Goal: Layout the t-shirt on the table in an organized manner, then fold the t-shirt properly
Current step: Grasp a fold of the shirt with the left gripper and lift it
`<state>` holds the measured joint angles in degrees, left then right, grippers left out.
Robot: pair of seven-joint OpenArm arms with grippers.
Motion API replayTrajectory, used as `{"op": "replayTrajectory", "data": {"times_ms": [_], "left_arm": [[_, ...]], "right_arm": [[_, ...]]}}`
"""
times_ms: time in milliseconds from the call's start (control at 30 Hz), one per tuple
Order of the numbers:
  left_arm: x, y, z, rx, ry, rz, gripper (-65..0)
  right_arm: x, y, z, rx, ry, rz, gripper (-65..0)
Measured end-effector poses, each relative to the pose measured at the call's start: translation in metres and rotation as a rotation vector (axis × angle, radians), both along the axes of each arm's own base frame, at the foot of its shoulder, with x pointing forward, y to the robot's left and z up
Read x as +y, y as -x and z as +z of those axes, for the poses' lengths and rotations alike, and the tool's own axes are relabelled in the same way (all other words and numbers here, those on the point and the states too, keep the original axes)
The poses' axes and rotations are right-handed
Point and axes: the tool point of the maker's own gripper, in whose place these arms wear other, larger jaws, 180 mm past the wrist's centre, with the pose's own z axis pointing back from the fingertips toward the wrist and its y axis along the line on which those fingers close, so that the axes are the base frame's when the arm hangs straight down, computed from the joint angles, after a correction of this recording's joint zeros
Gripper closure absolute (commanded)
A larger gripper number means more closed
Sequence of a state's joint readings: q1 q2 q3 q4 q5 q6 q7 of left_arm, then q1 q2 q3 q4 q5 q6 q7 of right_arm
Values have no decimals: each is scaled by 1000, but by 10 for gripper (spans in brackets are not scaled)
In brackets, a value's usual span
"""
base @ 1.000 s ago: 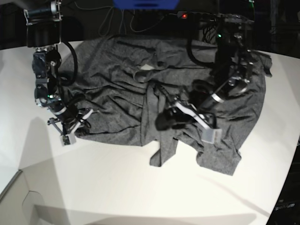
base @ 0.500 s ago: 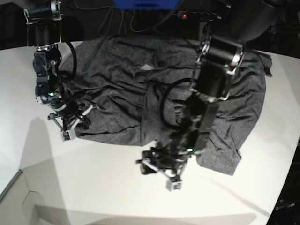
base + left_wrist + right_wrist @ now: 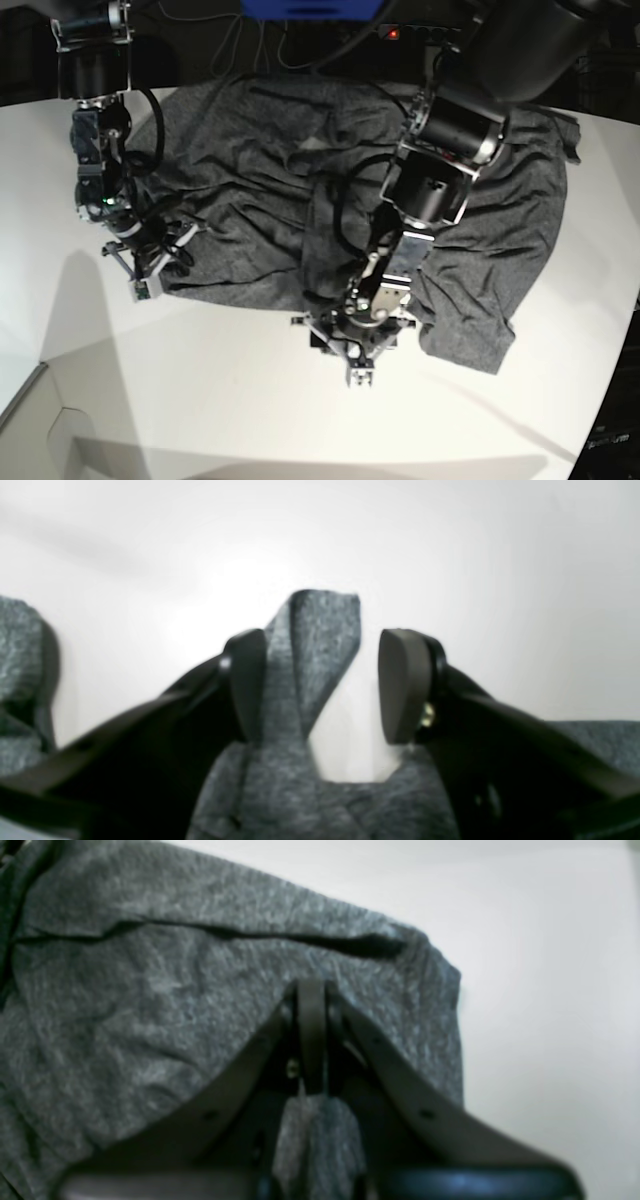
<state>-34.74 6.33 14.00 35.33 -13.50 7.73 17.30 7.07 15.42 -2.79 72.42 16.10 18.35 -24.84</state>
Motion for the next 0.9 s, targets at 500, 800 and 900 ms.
{"op": "replayTrajectory", "data": {"times_ms": [500, 800, 900], "left_arm": [[10, 7, -16, 39, -33, 1, -341], [29, 5, -28, 53, -59, 30, -29], [34, 2, -25, 66, -20, 60, 0]], "right_arm": [[0, 0, 0, 1, -1, 0, 0], [0, 4, -4, 12, 0, 0, 0], [0, 5, -5, 13, 0, 0, 0]]}}
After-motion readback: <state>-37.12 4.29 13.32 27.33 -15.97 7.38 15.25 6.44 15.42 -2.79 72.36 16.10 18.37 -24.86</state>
